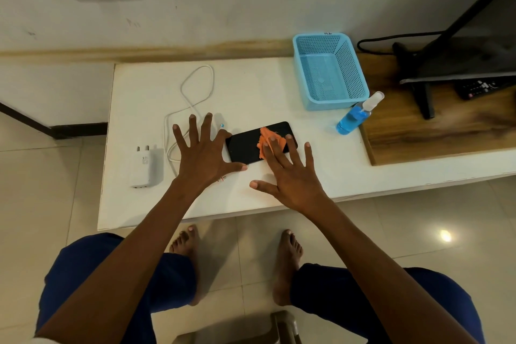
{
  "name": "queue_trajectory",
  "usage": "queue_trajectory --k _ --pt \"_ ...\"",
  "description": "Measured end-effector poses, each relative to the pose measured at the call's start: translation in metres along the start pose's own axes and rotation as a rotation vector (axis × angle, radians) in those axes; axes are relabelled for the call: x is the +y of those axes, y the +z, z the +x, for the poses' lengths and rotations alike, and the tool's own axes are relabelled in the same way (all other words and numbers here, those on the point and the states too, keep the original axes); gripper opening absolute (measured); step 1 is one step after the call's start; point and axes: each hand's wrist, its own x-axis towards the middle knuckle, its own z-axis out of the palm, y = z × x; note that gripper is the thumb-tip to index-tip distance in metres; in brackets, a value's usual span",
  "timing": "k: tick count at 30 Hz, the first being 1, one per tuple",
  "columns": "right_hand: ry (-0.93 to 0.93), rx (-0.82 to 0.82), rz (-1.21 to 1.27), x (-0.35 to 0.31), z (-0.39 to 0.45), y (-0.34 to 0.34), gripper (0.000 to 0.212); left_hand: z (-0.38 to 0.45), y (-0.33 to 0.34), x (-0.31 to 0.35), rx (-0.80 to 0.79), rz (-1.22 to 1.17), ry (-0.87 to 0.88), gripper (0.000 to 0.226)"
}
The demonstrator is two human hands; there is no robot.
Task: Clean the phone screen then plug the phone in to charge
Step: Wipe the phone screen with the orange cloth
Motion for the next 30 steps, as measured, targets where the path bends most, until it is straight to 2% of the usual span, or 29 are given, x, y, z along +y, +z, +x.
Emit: queue_trajectory --k 4,6,12,17,22,27,30 --pt "-0.124 0.003 -0.004 -0.009 0.004 0.004 0.097 0.001 -0.001 -0.002 0.015 -0.019 0.001 0.1" --pt "-0.118 0.011 -0.03 -0.01 0.006 0.001 0.096 0.002 -0.001 -0.004 0.02 -0.018 -0.004 0.099" --pt "0.213 0.031 0.025 0.013 0.007 -0.01 0.094 -0.001 0.002 -0.002 0.015 -0.052 -0.003 0.093" --pt "0.235 0.024 0.121 0.014 0.022 -0.023 0.093 -0.001 0.002 -0.002 0.034 -0.053 0.0 0.092" --pt "0.131 -0.012 0.174 0.002 0.04 -0.029 0.093 -0.001 0.004 -0.005 0.03 -0.083 0.003 0.092" --pt "-0.085 0.007 0.155 -0.028 0.043 -0.023 0.089 -0.002 0.007 -0.007 0.061 -0.096 0.01 0.088" --pt "-0.179 -0.001 0.129 -0.036 0.042 -0.019 0.09 -0.002 0.008 -0.006 0.055 -0.077 0.009 0.096"
